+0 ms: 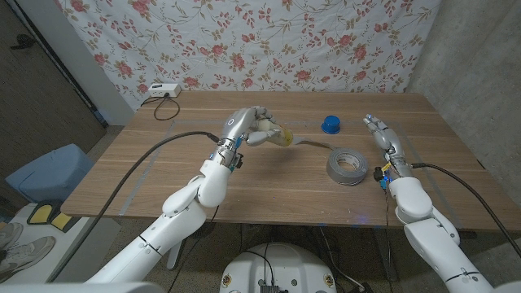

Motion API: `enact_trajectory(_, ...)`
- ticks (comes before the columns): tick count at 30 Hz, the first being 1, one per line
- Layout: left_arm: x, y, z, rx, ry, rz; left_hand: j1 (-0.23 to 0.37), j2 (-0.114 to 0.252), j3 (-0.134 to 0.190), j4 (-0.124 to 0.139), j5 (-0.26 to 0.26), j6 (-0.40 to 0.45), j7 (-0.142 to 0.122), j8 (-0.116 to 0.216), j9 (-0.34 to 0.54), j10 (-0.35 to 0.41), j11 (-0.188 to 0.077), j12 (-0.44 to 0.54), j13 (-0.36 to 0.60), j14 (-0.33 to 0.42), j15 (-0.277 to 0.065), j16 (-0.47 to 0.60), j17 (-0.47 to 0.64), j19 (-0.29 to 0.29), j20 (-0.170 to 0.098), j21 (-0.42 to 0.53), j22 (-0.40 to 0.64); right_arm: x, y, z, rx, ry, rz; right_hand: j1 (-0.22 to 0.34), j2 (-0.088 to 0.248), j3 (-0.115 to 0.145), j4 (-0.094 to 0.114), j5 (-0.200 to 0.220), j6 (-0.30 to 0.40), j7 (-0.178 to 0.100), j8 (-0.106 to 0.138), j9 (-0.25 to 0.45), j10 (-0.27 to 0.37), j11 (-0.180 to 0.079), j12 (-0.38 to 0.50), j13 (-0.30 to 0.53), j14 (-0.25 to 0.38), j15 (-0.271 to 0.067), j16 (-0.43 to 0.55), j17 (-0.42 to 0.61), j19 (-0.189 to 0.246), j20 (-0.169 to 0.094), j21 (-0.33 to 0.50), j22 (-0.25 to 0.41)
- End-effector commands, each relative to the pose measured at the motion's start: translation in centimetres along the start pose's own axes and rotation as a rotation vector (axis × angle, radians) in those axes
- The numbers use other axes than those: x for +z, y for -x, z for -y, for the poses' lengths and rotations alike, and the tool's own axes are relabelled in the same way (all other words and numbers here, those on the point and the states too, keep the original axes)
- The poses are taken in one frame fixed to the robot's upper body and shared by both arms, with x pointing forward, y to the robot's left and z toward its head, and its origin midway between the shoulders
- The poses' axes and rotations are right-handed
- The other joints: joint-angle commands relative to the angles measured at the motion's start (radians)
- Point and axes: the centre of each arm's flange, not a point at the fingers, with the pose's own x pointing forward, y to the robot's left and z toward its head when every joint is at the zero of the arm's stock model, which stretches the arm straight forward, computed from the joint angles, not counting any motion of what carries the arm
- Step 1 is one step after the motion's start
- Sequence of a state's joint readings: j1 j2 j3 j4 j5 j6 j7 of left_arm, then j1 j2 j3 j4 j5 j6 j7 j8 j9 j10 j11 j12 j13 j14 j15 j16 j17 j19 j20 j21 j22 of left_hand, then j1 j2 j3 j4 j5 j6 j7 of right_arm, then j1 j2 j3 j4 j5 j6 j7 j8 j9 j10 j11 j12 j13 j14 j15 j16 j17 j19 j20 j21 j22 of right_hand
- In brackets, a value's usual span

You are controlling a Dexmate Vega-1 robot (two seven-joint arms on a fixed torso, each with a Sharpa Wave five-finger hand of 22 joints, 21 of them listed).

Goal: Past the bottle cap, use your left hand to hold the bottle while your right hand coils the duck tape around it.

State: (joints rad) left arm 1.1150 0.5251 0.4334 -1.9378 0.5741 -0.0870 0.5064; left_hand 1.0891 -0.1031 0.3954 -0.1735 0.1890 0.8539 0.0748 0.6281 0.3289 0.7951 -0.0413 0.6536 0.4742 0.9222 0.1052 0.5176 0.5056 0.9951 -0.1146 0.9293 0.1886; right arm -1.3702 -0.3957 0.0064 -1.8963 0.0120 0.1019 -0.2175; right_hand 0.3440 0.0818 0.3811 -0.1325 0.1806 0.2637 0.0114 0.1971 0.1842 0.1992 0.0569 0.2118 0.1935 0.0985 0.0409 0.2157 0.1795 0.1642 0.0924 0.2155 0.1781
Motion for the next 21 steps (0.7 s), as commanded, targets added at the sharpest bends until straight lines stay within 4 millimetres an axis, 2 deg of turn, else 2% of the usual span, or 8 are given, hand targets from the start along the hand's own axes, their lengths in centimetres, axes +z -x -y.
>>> enact_trajectory(1, -4.1, 0.7, -1.0, 0.209, 0.255, -0.104, 0.208, 0.194, 0.011, 0.017, 0.008, 0.002, -0.002, 0.003, 0.005, 0.038, -0.027, 0.092, 0.149, 0.345, -0.335, -0.005, 0.008, 0.014, -0.081, 0.009, 0.003, 1.0, 1.1, -0.8, 0.001, 0.281, -0.120, 0.013, -0.004, 0.003, -0.010, -0.002, 0.014, 0.000, 0.011, 0.004, 0.017, 0.006, 0.006, 0.005, 0.019, -0.004, 0.007, 0.006, 0.003, 0.019, 0.004, 0.003)
enact_trajectory(12, -6.9, 0.3, -1.2, 0.220, 0.473, -0.186, 0.211, 0.191, 0.013, 0.018, 0.012, 0.005, 0.000, 0.004, 0.009, 0.039, -0.027, 0.092, 0.158, 0.345, -0.335, -0.013, 0.015, 0.009, -0.081, 0.017, 0.003, 1.4, 2.1, -1.8, 0.000, 0.479, -0.260, 0.011, -0.013, -0.005, -0.011, -0.004, 0.016, -0.002, 0.009, 0.005, 0.018, 0.003, 0.004, 0.007, 0.031, -0.002, 0.010, 0.010, 0.010, 0.039, 0.006, 0.004)
enact_trajectory(16, -7.6, 0.0, -1.2, 0.208, 0.560, -0.201, 0.211, 0.191, 0.013, 0.019, 0.013, 0.004, 0.000, 0.004, 0.009, 0.041, -0.024, 0.092, 0.161, 0.346, -0.335, -0.015, 0.018, 0.008, -0.081, 0.020, 0.003, 1.7, 2.4, -2.0, -0.022, 0.549, -0.299, 0.009, -0.014, -0.010, -0.010, -0.004, 0.036, 0.002, 0.015, 0.007, 0.024, 0.004, 0.006, 0.009, 0.058, -0.008, 0.020, 0.014, 0.028, 0.039, 0.011, 0.006)
enact_trajectory(21, -8.4, -0.4, -1.3, 0.175, 0.685, -0.220, 0.212, 0.191, 0.013, 0.019, 0.014, 0.006, -0.001, 0.005, 0.010, 0.042, -0.025, 0.092, 0.164, 0.348, -0.335, -0.016, 0.020, 0.008, -0.081, 0.023, 0.003, 2.1, 2.5, -2.2, -0.060, 0.663, -0.369, 0.036, 0.001, 0.004, -0.021, -0.001, 0.029, -0.001, 0.012, 0.008, 0.017, -0.009, 0.001, 0.010, 0.055, -0.015, 0.016, 0.015, 0.033, 0.042, 0.012, 0.006)
